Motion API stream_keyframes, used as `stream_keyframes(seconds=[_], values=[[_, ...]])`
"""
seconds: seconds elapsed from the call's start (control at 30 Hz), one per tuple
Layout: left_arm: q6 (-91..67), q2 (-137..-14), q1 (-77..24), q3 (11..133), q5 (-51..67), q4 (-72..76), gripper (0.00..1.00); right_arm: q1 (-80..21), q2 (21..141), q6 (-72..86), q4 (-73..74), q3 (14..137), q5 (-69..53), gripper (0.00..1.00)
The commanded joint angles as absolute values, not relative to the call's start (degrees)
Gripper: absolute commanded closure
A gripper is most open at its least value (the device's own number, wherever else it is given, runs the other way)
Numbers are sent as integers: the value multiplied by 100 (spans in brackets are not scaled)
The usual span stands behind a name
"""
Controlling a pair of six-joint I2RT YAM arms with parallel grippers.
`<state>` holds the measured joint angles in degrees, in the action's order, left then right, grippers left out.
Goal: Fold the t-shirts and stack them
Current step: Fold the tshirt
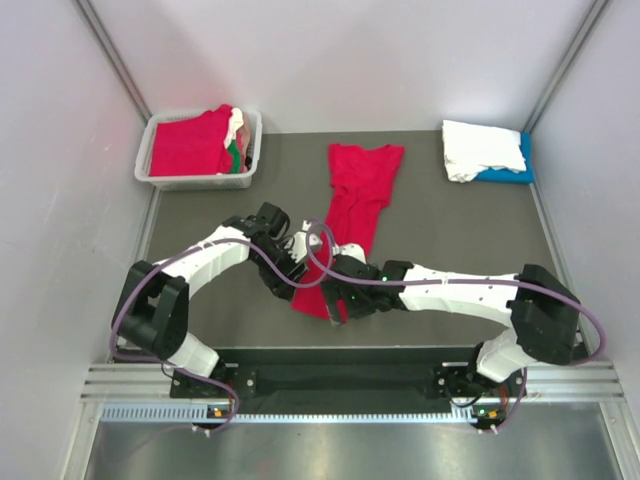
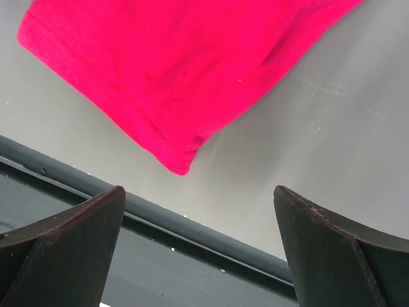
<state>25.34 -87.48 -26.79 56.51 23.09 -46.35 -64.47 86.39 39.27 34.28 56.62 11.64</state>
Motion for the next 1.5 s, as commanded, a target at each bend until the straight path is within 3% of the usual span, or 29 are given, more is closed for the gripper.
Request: stream_keyframes(seconds=[0.0,0.2,0.5,1.37,1.4,1.43,1.47], values=[[2303,-8842,-2944,5836,2461,-4351,41,-6627,8736,3850,3147,5590,1037,0],[1882,-8939,-3498,5783,2197,-4079,41,-6548,8737,3981,3006,5423,1142,0],[1327,-8464,-3489,5151,1917,-3139,45,-6258,8376,4465,2426,5106,1362,0],[1397,-9642,-3208,5581,2408,-3463,48,-5880,7972,4491,2654,5317,1354,0],[1406,-9616,-3191,5572,2391,-3472,53,-5871,7989,4474,2646,5317,1354,0],[1406,-9589,-3190,5572,2399,-3480,69,-5862,7998,4456,2637,5317,1362,0],[1371,-9598,-3190,5572,2373,-3472,95,-5854,8015,4456,2637,5326,1345,0]])
